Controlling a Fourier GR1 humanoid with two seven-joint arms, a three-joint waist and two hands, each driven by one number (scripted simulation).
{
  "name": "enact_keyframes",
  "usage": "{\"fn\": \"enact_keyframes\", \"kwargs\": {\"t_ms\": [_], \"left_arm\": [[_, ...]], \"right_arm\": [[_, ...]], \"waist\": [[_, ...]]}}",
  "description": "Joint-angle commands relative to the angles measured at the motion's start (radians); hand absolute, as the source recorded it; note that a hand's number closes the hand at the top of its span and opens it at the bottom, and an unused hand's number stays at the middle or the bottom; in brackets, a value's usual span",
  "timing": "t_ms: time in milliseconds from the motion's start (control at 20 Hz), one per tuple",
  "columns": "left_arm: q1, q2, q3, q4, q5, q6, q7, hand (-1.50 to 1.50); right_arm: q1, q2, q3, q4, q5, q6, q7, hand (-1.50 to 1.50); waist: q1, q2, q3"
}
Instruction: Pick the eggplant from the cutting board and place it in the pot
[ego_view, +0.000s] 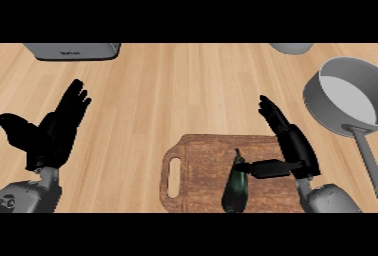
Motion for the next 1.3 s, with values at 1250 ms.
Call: {"fn": "enact_keyframes", "kwargs": {"t_ms": [1250], "left_arm": [[-0.034,-0.117,-0.067,-0.055,-0.05,0.002,0.092,0.0]], "right_arm": [[-0.224,-0.534,-0.02,-0.639,-0.143,0.357,1.121,-1.5]], "waist": [[0.036,0.015,0.007]]}}
